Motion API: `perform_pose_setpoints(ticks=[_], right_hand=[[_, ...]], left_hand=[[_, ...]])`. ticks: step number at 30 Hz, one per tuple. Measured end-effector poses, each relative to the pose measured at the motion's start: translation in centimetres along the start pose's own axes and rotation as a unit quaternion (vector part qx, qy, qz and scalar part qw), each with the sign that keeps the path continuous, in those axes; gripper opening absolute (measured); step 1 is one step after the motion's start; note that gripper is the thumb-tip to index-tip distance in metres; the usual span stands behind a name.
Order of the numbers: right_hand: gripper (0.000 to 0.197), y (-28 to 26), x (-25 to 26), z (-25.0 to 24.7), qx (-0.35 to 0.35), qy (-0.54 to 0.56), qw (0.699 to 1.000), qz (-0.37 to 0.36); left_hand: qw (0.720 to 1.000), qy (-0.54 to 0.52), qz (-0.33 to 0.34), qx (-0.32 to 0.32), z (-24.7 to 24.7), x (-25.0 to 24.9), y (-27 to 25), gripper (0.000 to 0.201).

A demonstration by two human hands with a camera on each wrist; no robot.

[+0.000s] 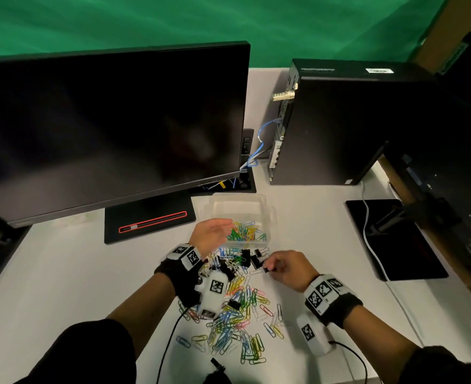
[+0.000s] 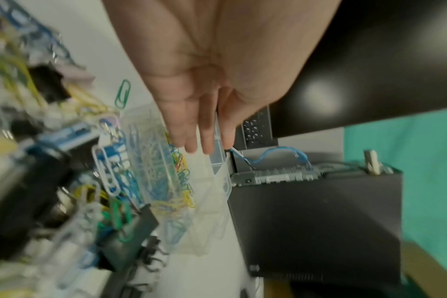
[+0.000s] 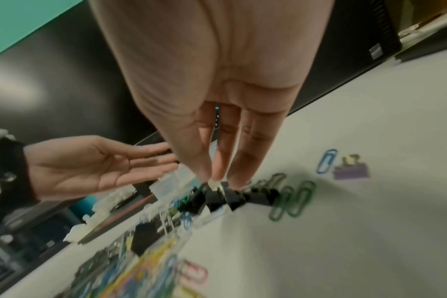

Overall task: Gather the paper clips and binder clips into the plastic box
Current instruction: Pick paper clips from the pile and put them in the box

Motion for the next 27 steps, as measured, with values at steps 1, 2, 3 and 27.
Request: perform_pose_setpoints(ticks=[1,2,3,27], right_hand=[[0.02,-0.6,-0.5,0.4,0.026,-0.023,0.999,0.007],[0.025,-1.3,-0.9,0.7,0.048,-0.052,0.997,0.013],[0.038,-1.9,-1.5,1.1,0.069,-0.077,0.995,0.014],[0.054,-3.5,0.3,7.5,0.029,-0.084,0.996,-0.014]], left_hand=[[0.997,0.069,0.028,0.001,-0.2,0.1,-0.4,0.024],[0.988,0.143,0.052,0.011,-0.5,0.4,-0.9,0.022],[0.974,0.213,0.069,0.033,-0.7,0.9,-1.4,0.02],[0.727,0.661,0.173,0.062,-0.4,10.6,-8.5,0.095]])
Point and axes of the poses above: each hand's wrist, its own y-axis towards the middle knuckle, its own z-axis out of the palm, x = y × z, the point moved 5 cm from there along y, towards the middle knuckle, and after that the axes turned 7 degrees about -x, right-handed, at the moved point
